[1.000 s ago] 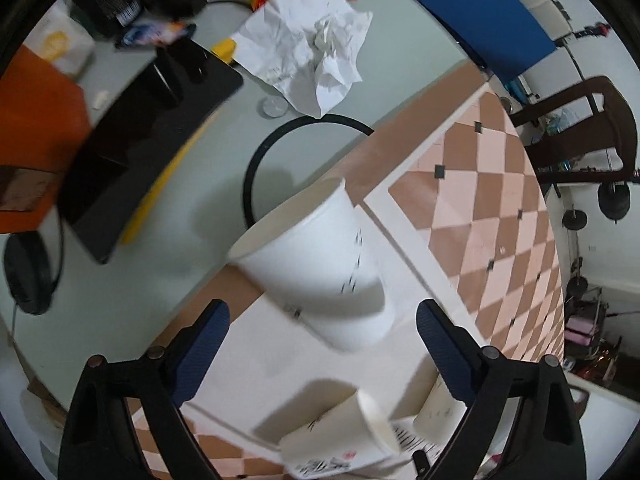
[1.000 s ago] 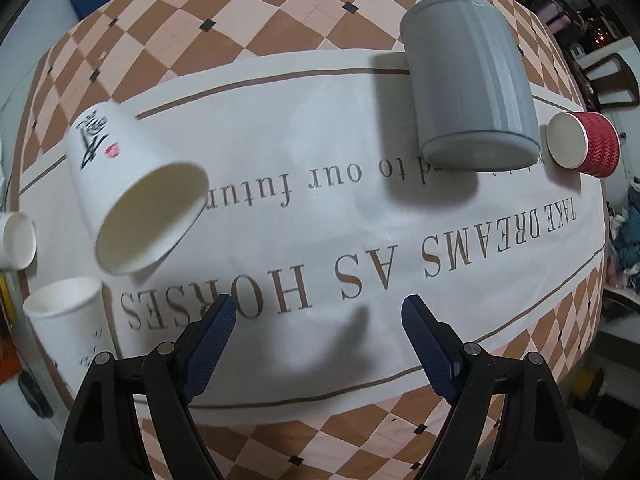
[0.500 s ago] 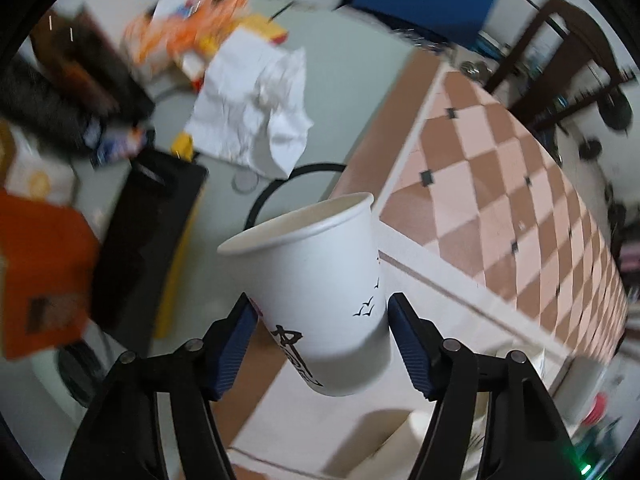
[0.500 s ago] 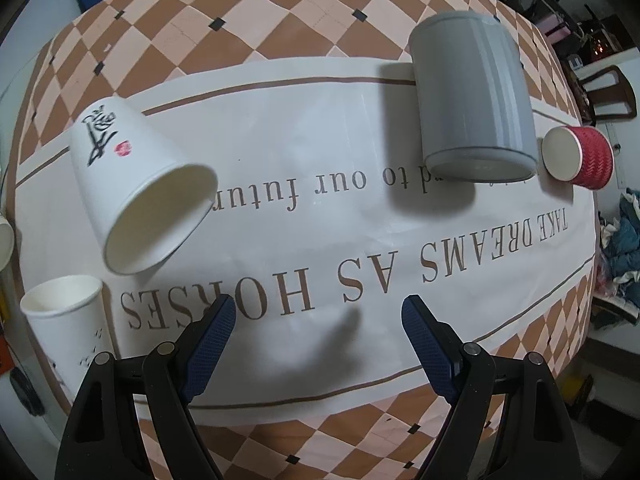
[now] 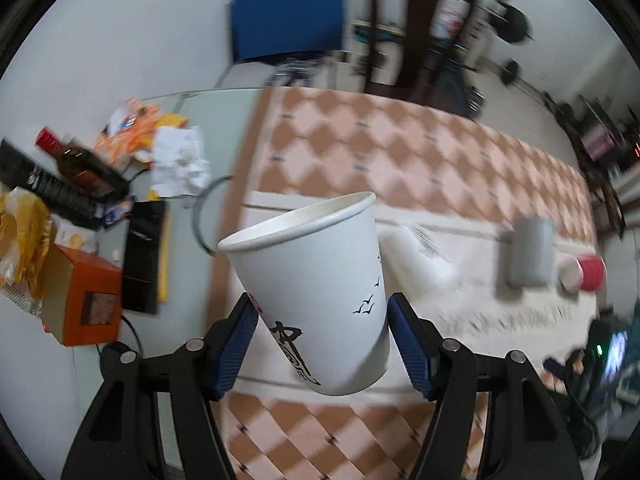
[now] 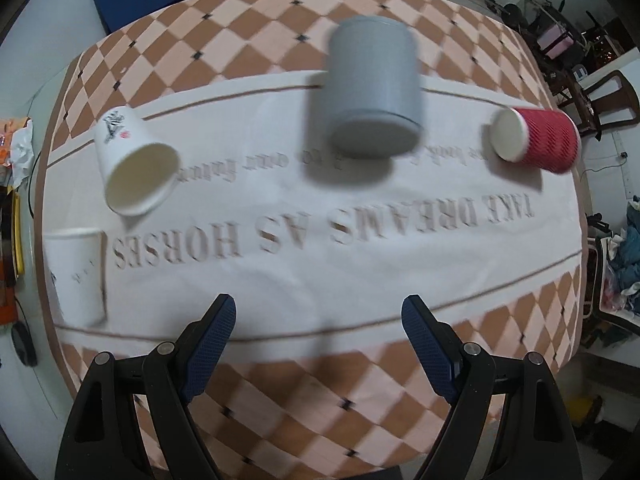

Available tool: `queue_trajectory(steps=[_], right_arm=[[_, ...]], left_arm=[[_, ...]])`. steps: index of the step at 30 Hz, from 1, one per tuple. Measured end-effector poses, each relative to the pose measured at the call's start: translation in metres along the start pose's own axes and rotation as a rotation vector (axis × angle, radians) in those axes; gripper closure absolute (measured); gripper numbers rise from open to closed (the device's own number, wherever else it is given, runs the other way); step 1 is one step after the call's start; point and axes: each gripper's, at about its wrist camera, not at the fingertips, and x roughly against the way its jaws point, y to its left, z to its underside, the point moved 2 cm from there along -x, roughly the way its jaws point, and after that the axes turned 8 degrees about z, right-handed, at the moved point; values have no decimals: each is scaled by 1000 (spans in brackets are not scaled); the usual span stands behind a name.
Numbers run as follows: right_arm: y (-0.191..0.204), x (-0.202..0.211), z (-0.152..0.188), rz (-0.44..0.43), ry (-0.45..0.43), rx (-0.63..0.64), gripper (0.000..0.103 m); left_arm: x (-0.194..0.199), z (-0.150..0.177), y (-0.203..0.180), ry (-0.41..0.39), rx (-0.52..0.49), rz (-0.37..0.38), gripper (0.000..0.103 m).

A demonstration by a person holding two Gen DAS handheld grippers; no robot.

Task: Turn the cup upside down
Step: 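Lift the white paper cup with the left gripper and carry it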

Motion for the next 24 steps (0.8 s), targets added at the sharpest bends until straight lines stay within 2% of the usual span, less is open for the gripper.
queue_trajectory(steps=[6,13,19,24], right_arm=[[-70,-19,35,3,28,-9,17],[-140,-49,59,39,60,-16,17],[-180,-78,70,66,89,-16,17],[-198,-95,75,81,98,-3,17]], left_arm=[[-26,49,-90,97,-82,59,39],[-87,117,-185,262,-182,92,39],[-134,160,-224,365,-250,68,39],[-154,173,-235,392,-245,51,39]])
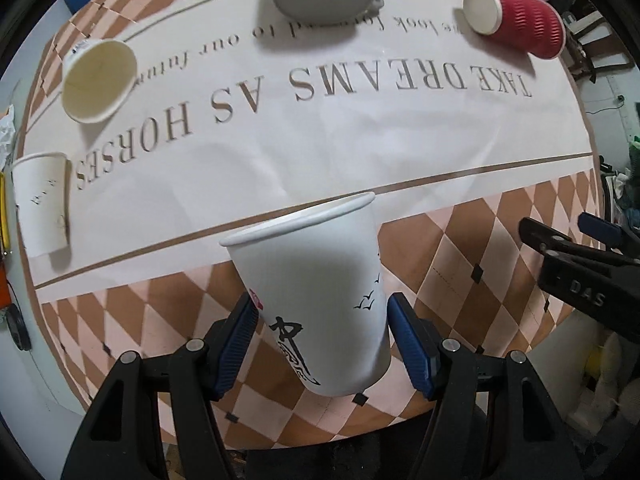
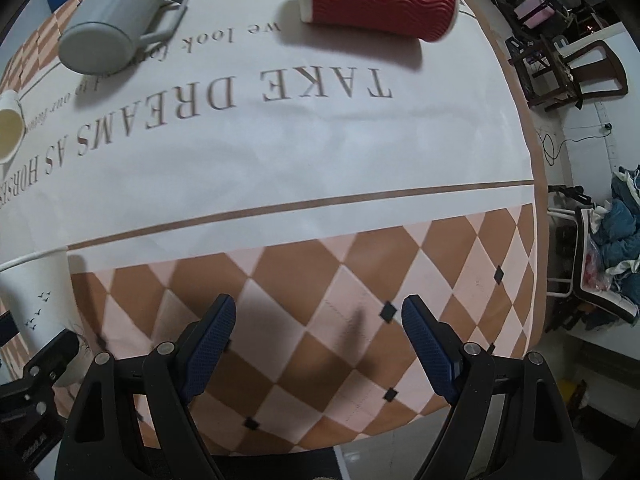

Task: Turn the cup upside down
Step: 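Lift the white paper cup with the left gripper and carry it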

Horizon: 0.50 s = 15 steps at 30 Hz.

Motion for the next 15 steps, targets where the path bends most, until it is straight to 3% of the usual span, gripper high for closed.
queue_trajectory(steps=[10,15], right_arm=[[-14,-6,8,-2,-11,1,17],[-15,-1,15,4,-18,-5,17]], left_arm=[[-19,3,12,8,79,46,38],[-16,5,22,-10,101,70,25]])
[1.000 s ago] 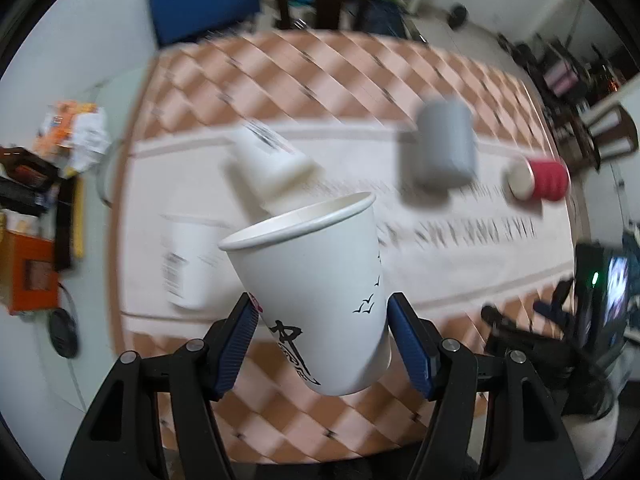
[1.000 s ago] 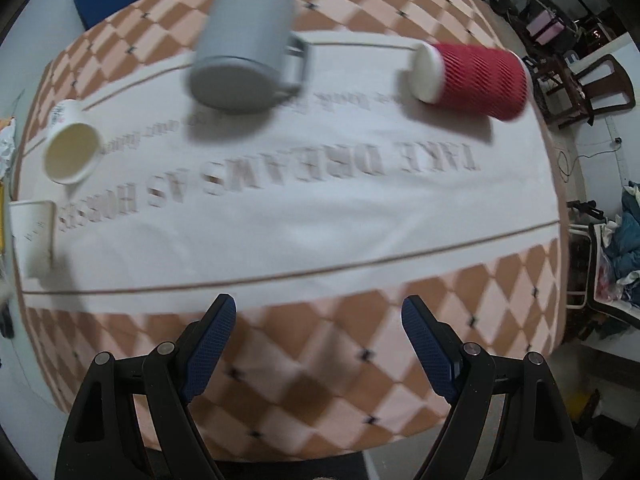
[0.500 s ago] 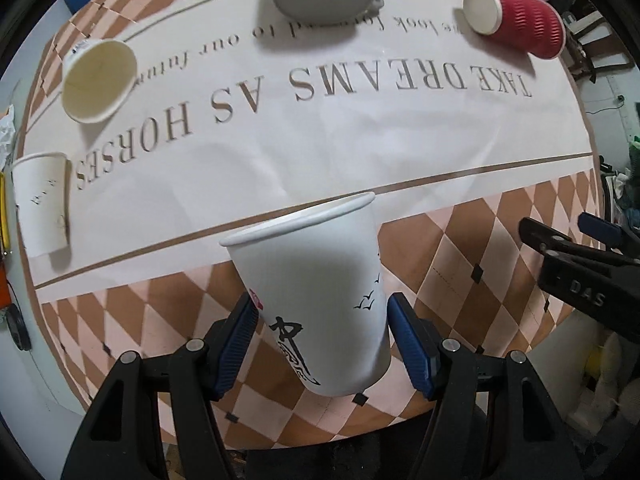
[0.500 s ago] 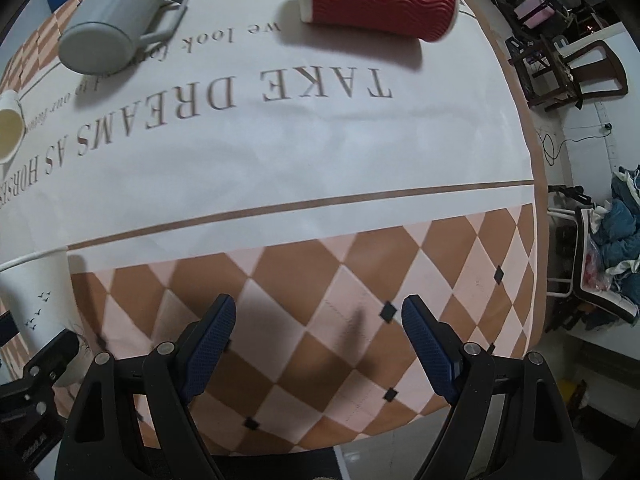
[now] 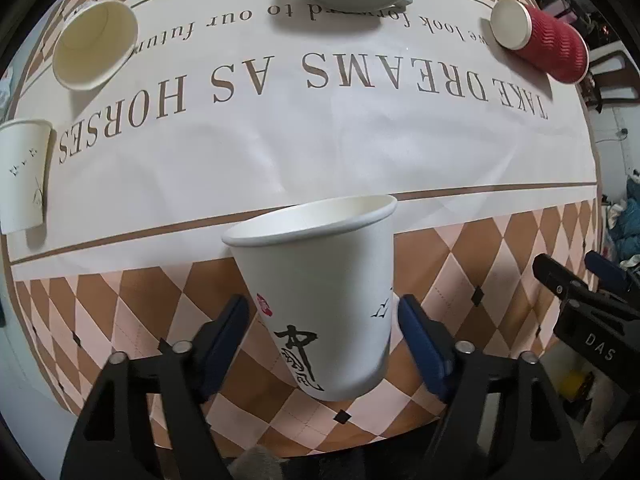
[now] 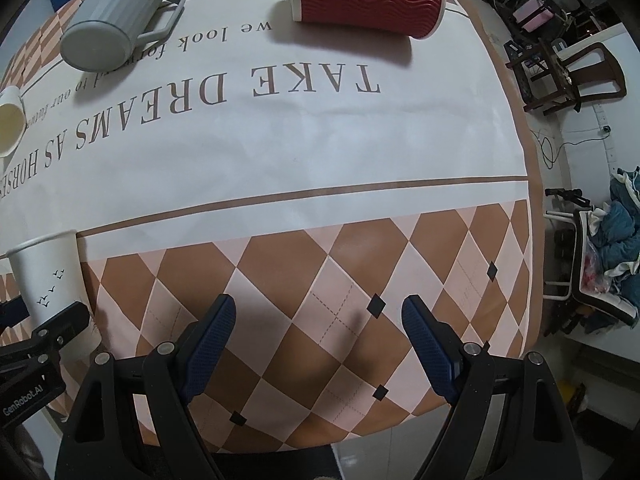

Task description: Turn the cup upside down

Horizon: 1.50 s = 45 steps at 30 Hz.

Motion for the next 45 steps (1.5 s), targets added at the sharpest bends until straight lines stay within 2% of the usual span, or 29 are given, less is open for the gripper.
queue_trajectory(steps=[1,3,7,9,12,15,18,20,22,24,28,31,33,36,39,40,42,45], right_arm=[[-1,1,1,2,-3,-2,17],[-2,4,3,4,-6,-7,17],[-1,11,6,2,-14,-17,17],[-3,17,7,-3,-21,-19,17],[-8,35,9,-28,-60,-9,16],[-3,56,4,-42,-132,74,13],[22,85,3,-27,-252,303,13],[50,106,10,9,-342,528,13],[84,123,25,97,-439,788,13],[117,132,50,246,-568,1079,13],[162,107,110,616,-852,1678,13],[174,73,130,830,-977,2046,13],[176,48,133,963,-1015,2268,14],[178,31,134,1040,-1039,2442,14],[179,17,132,1091,-1031,2553,18],[182,15,134,1099,-1029,2577,21],[187,10,131,1106,-1010,2606,34],[192,9,128,1109,-1008,2611,35]], left_arm=[[1,1,1,-3,5,1,24],[5,-1,4,-14,12,8,13],[20,4,9,-51,37,31,11],[34,7,11,-74,45,41,4],[75,18,16,-159,63,74,1],[120,31,31,-269,104,30,1],[149,50,50,-339,161,-46,1],[151,60,63,-356,196,-128,1],[139,70,75,-337,216,-210,1],[124,78,86,-293,238,-253,1],[72,92,105,-203,289,-245,1],[45,97,115,-163,298,-202,1],[34,100,122,-150,303,-176,1],[24,102,130,-143,306,-158,1],[18,104,134,-137,296,-152,1],[16,105,136,-135,291,-149,1],[15,107,137,-131,275,-144,1],[15,106,138,-133,266,-143,1]])
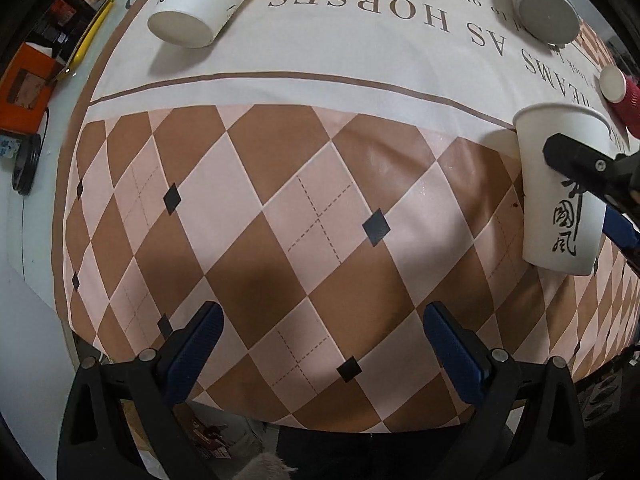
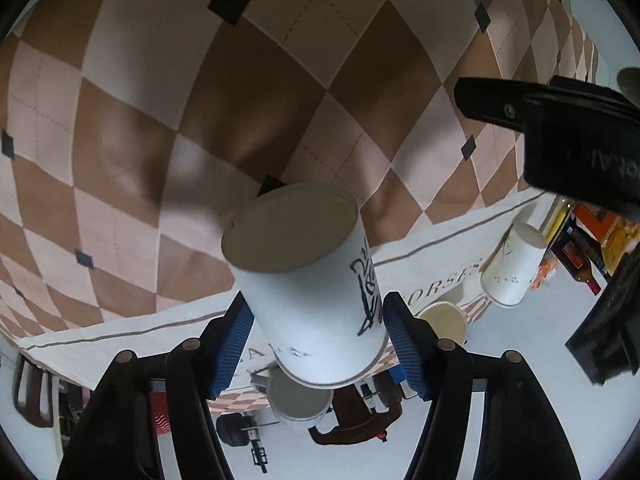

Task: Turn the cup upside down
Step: 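Grasp the white paper cup with the right gripper, then lift and rotate the white cup with the right gripper, opening downward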

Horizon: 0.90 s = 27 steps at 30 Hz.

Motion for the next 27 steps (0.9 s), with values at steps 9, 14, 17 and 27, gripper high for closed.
queue_trajectory(steps=[9,14,17,27], right_arm=[[-8,3,-13,-53,-5,-100,38],[-23,-1,-3,-150,31,-238,38],[-37,-5,13,-257,71,-376,38],[-52,-51,83,-898,276,-1120,38]], left_arm=[[16,-3,-6,-22,-19,-4,1],[27,-6,3,-40,0,-15,1],[33,-12,12,-50,20,-27,1],[51,-15,28,-78,46,-69,1]])
